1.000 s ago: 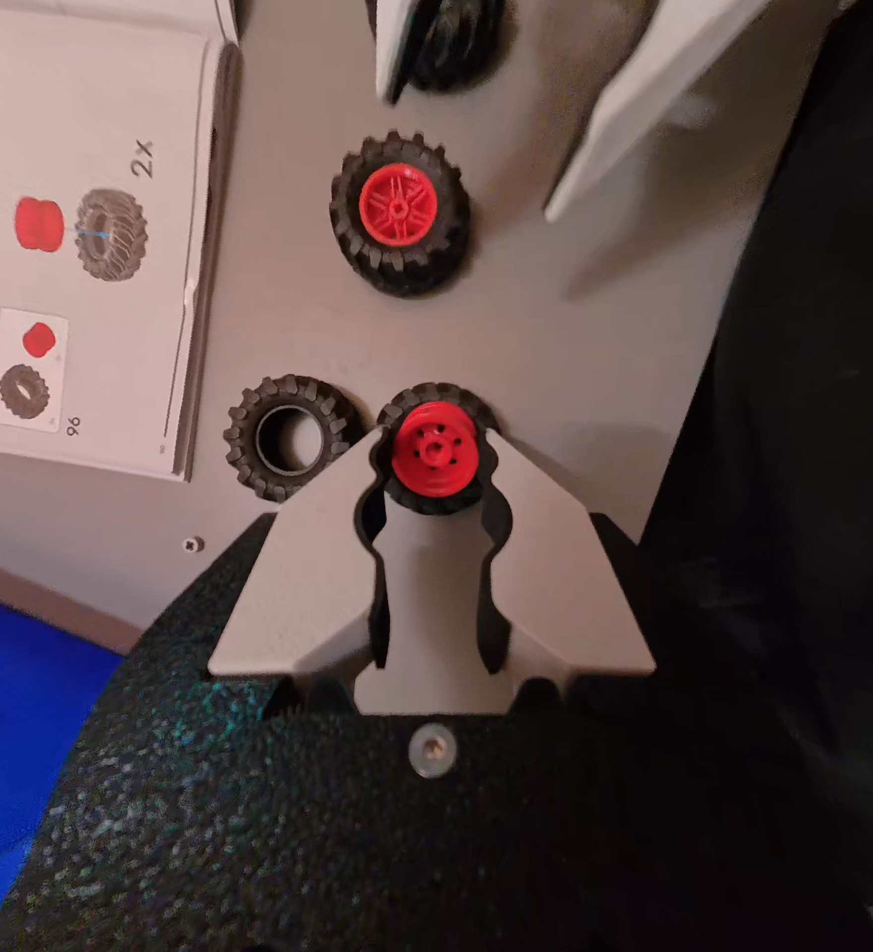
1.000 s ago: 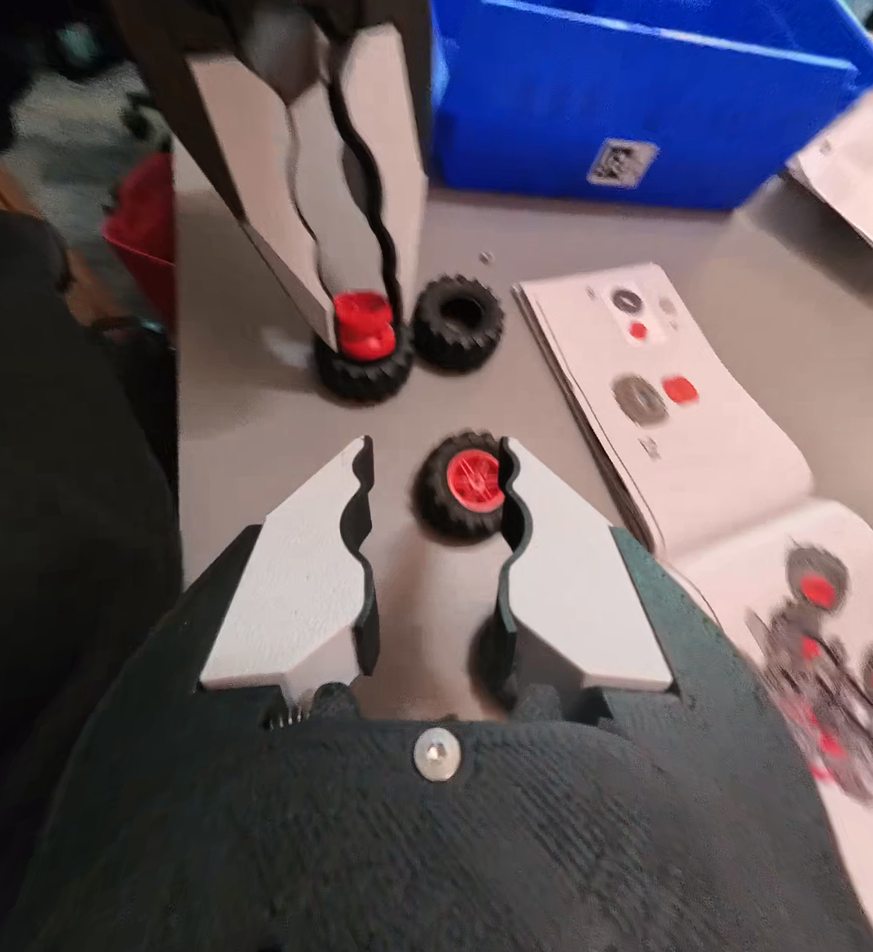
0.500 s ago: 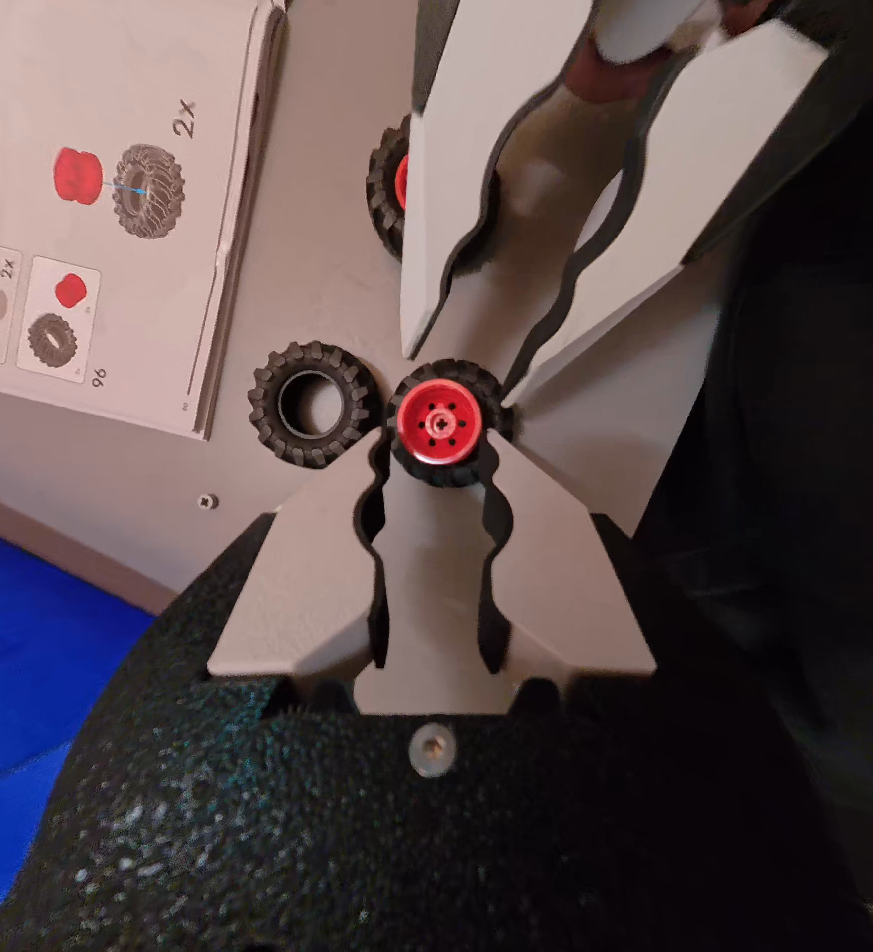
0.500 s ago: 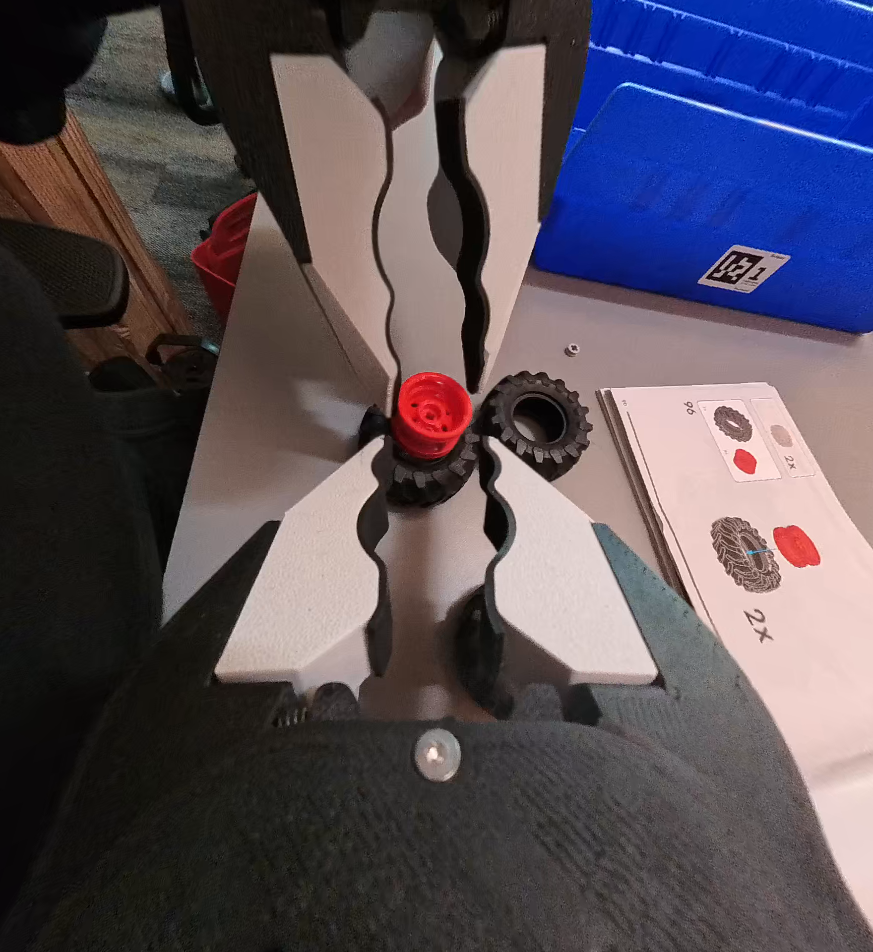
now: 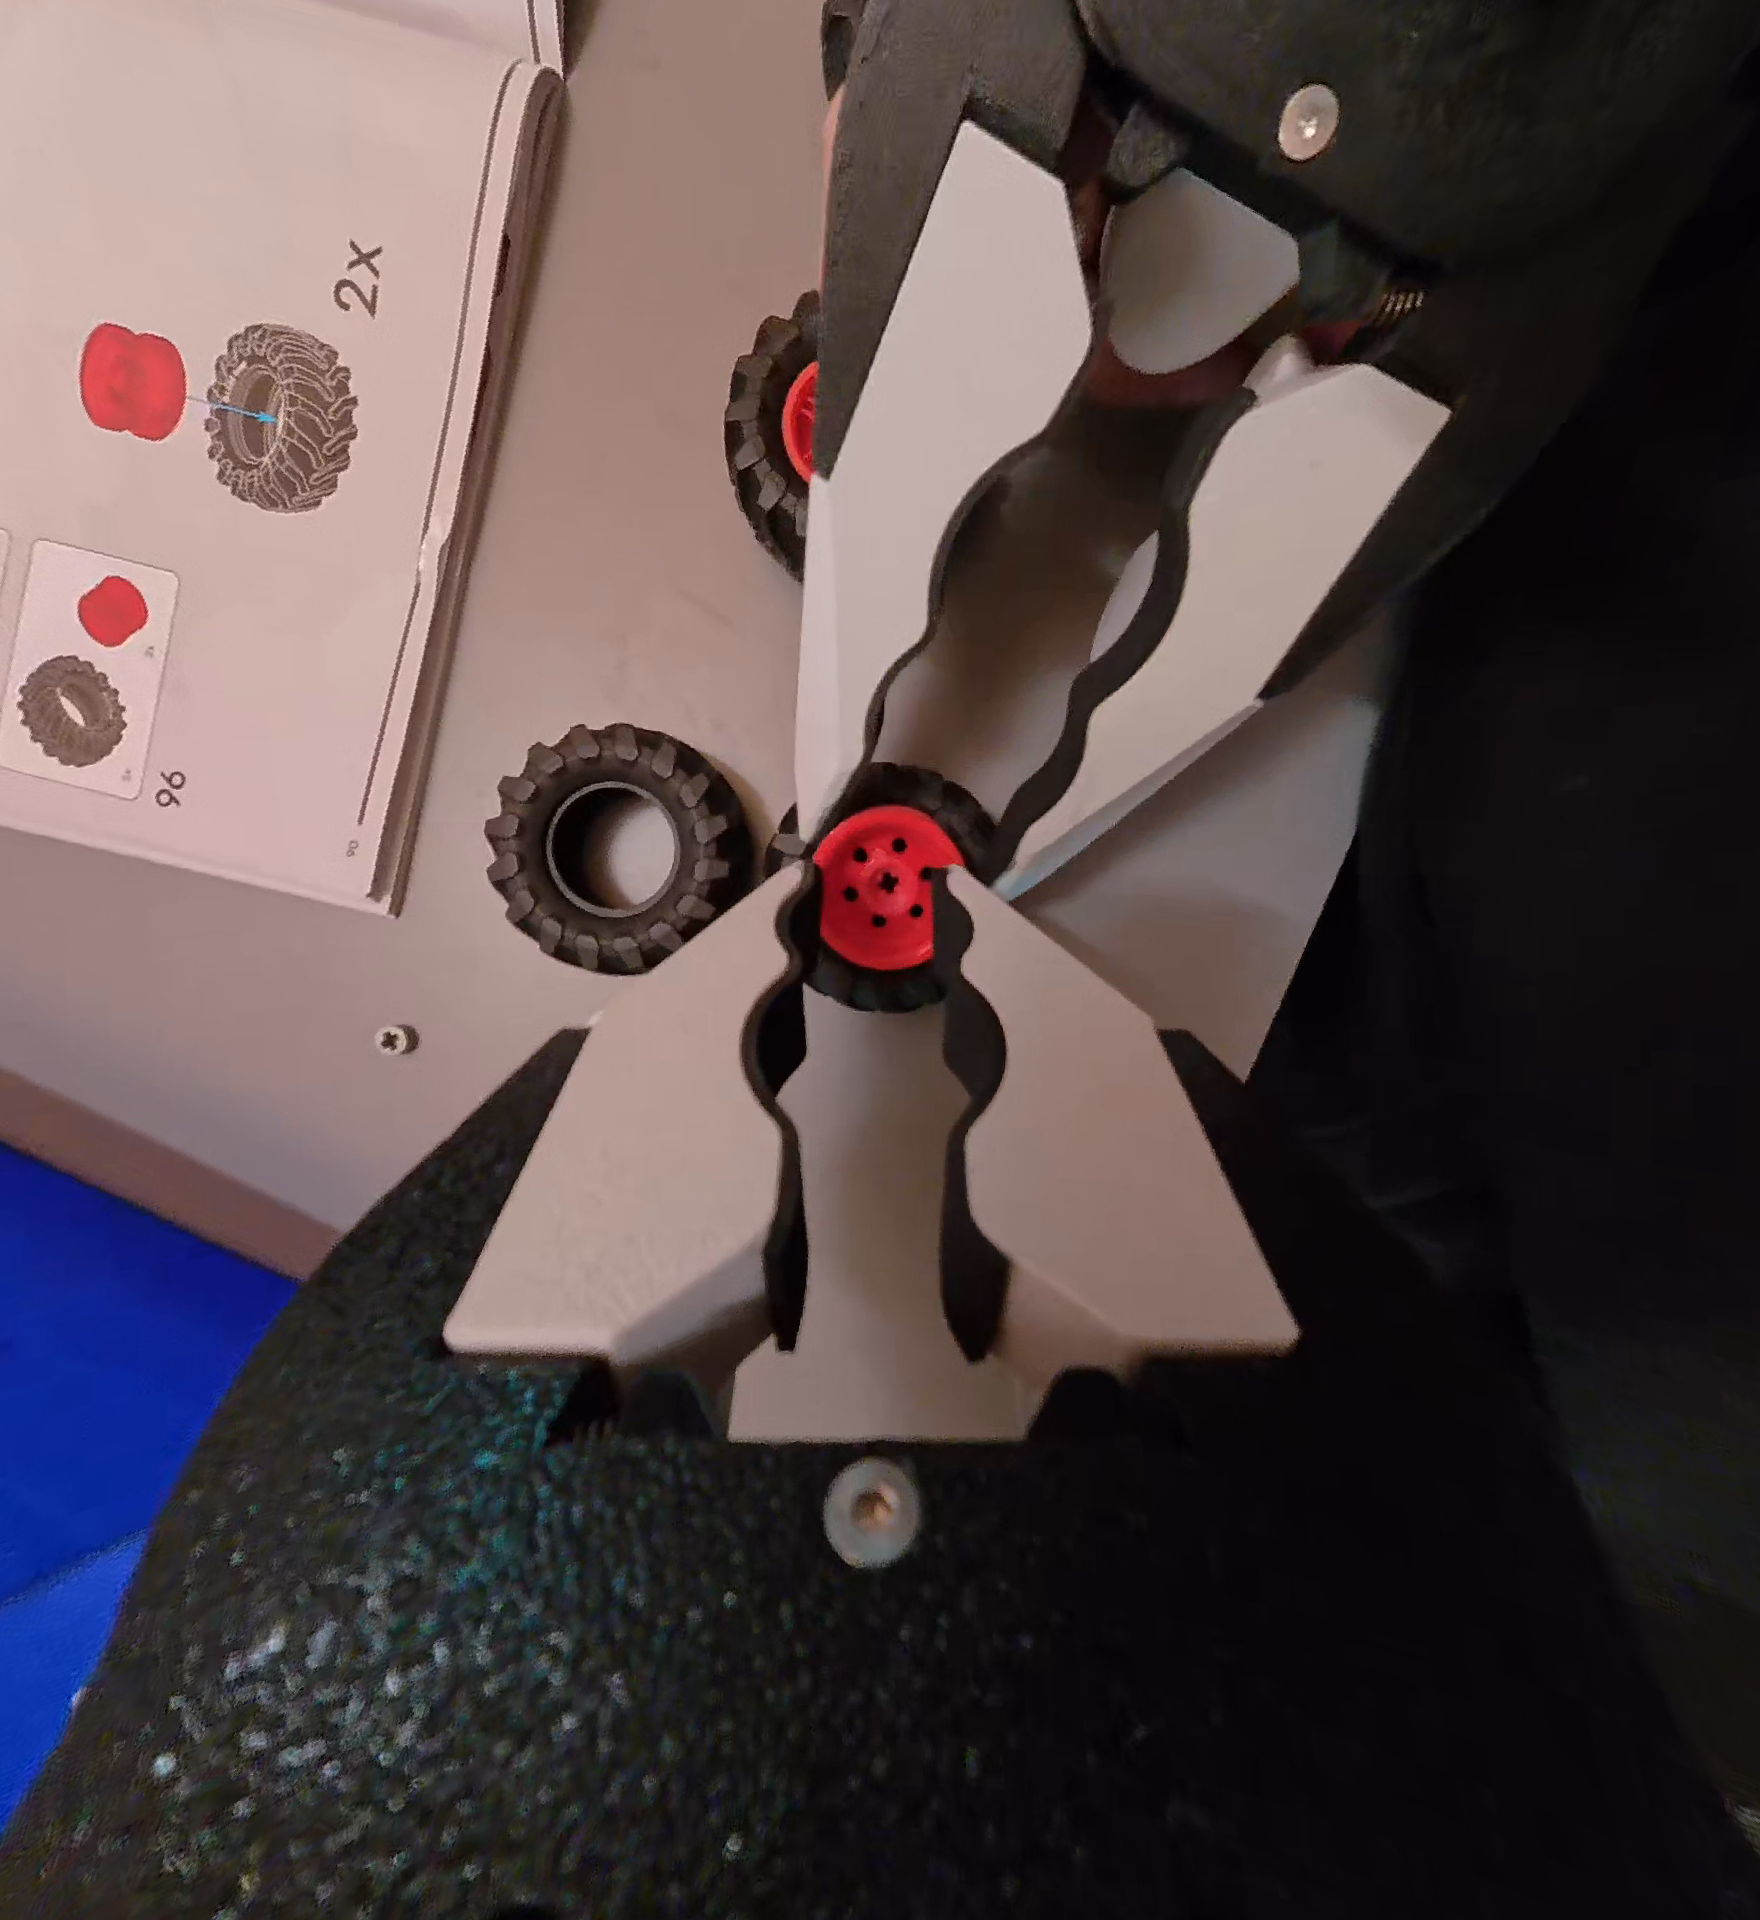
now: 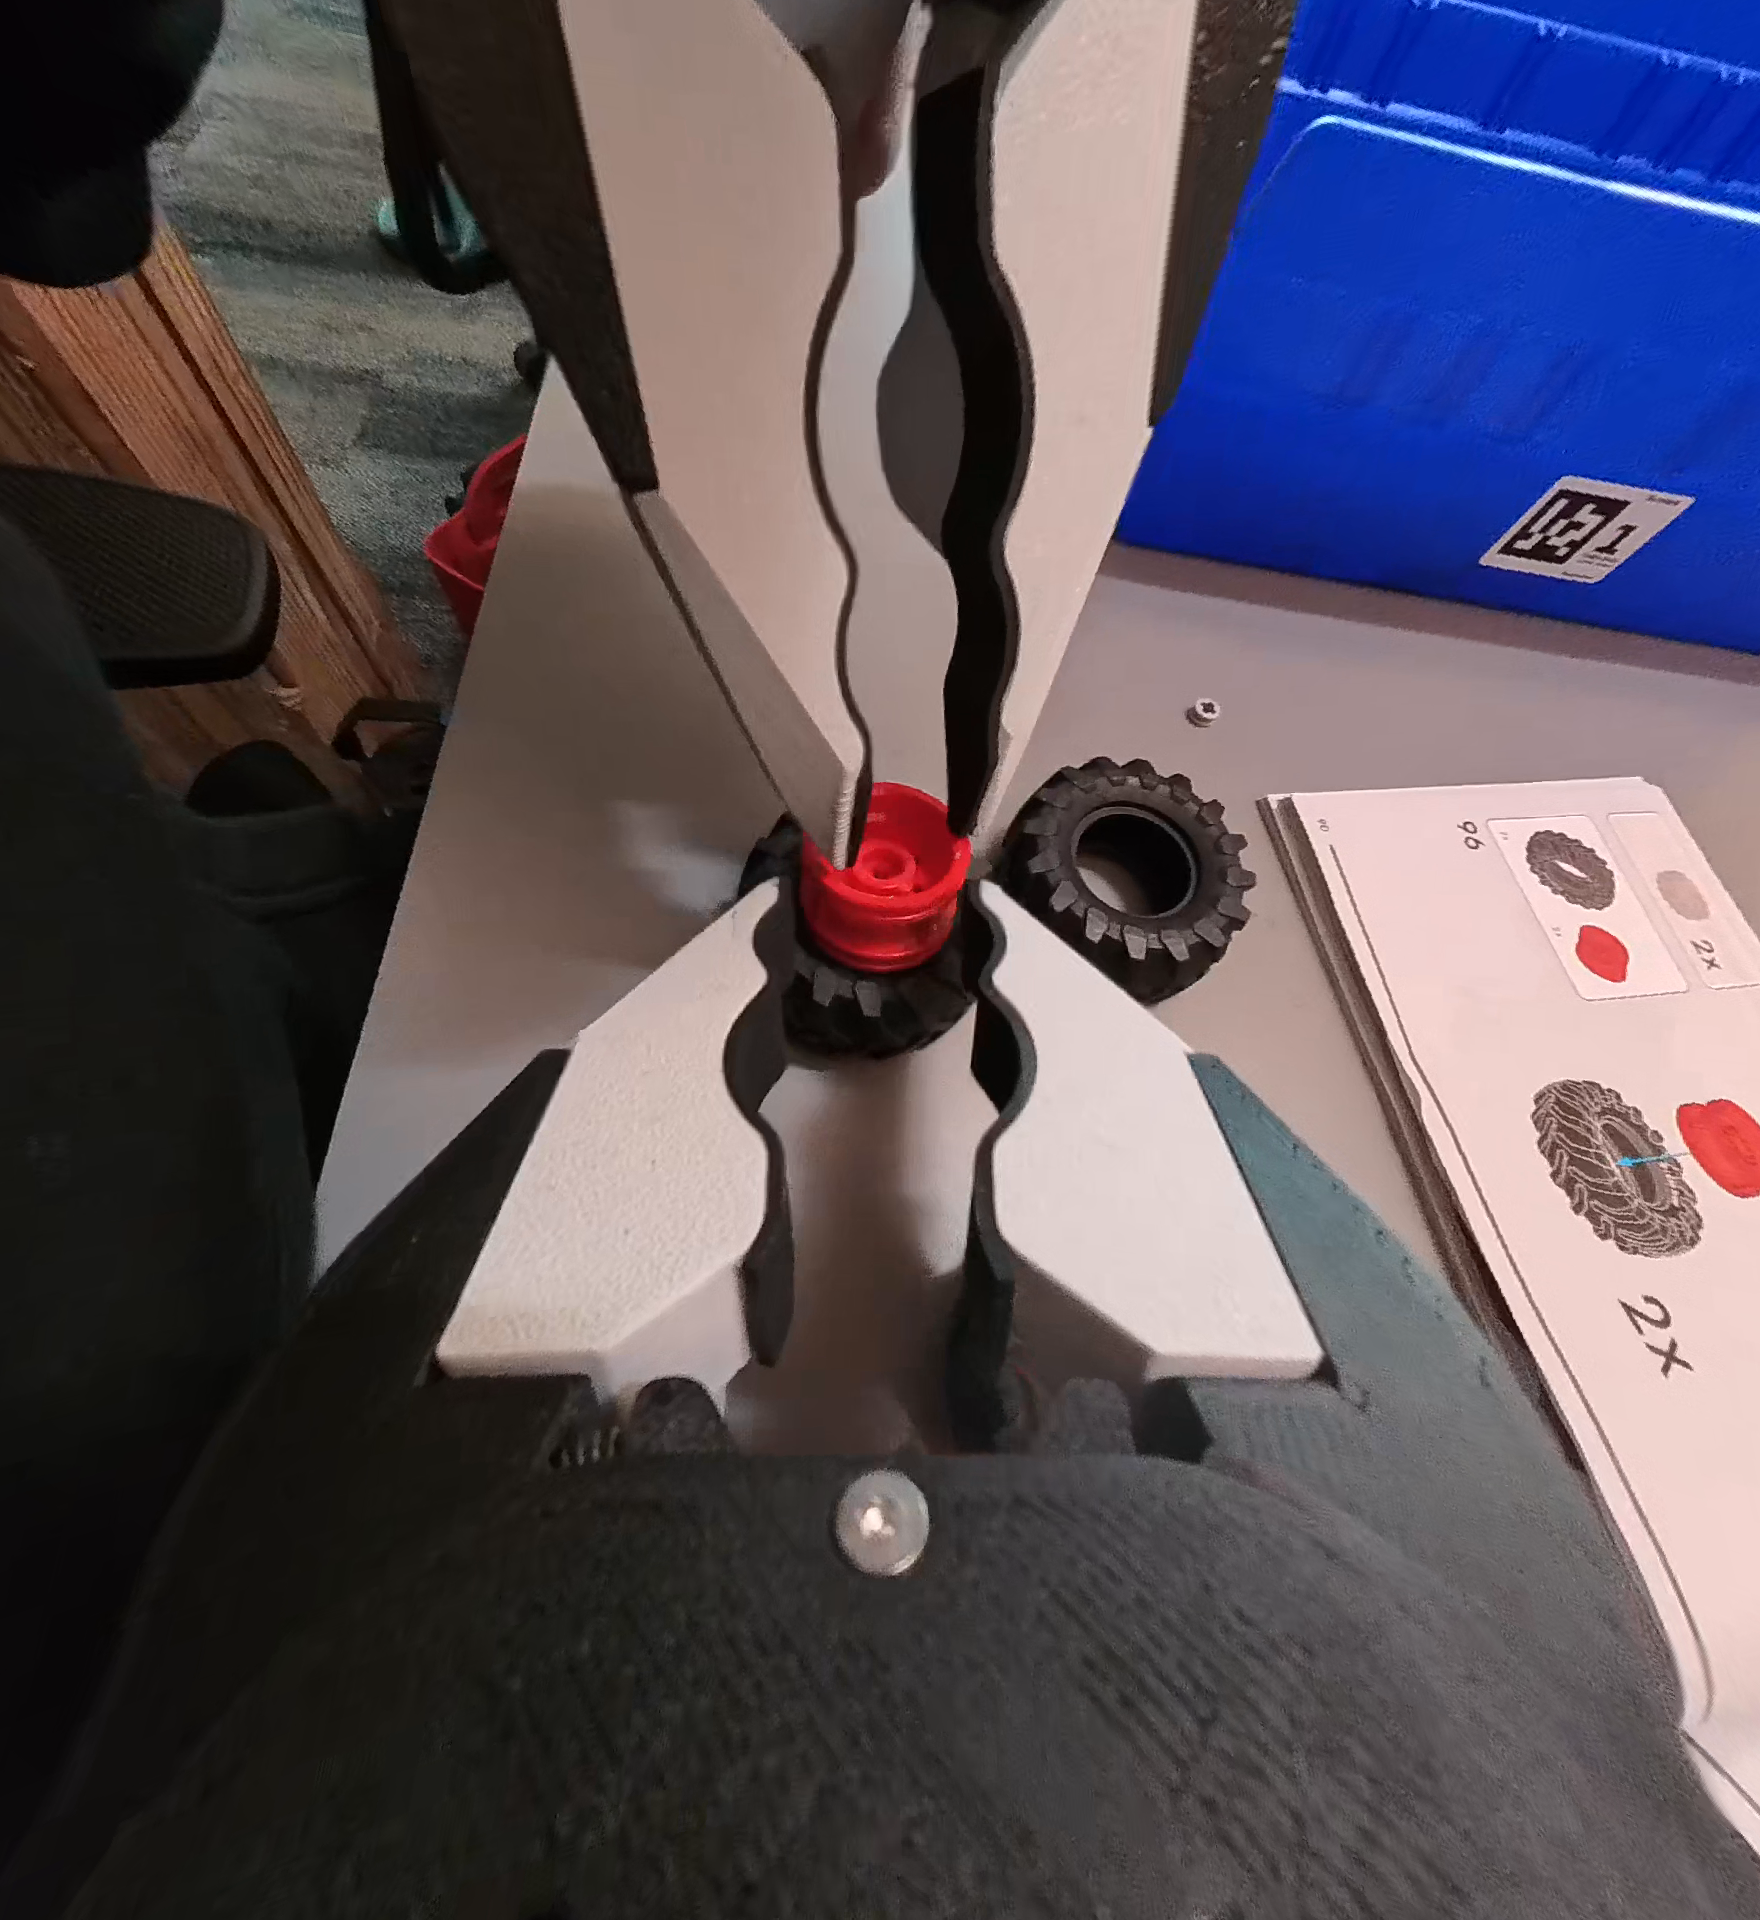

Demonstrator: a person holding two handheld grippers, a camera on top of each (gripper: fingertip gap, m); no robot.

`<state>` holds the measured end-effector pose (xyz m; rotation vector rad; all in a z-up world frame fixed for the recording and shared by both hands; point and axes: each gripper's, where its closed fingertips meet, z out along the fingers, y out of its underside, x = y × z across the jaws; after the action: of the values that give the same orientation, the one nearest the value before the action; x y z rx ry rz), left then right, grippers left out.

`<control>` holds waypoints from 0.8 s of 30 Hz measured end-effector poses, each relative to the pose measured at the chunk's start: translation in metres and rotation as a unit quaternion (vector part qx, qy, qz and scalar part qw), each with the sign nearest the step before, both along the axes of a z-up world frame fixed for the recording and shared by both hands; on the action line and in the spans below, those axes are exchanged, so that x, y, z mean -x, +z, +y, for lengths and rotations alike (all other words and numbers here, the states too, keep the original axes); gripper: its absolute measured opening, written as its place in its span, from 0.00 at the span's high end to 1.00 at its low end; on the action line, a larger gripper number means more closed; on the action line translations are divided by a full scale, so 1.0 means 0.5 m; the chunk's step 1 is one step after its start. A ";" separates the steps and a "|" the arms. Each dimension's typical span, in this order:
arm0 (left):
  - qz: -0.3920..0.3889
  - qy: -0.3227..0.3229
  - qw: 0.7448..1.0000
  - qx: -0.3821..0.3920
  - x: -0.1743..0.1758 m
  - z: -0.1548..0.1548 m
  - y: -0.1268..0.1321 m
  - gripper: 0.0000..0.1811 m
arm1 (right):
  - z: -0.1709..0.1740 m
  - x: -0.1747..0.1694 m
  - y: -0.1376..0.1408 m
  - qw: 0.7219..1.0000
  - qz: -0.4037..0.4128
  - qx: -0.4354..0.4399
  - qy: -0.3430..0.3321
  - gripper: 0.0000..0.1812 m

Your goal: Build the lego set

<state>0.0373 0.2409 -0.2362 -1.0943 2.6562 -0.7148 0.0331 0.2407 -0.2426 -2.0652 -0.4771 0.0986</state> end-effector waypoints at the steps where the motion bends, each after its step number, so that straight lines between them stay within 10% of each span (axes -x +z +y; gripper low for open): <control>1: -0.003 0.001 1.000 -0.002 0.000 0.000 0.000 0.90 | 0.002 0.000 0.000 1.000 0.001 -0.003 -0.003 0.83; 24: -0.016 0.011 0.999 0.031 0.013 0.012 0.021 1.00 | -0.003 -0.010 0.013 1.000 0.007 -0.020 -0.009 0.81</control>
<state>0.0309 0.2466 -0.2257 -1.1159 2.6089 -0.8094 0.0379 0.2390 -0.2360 -2.0288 -0.4474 0.0918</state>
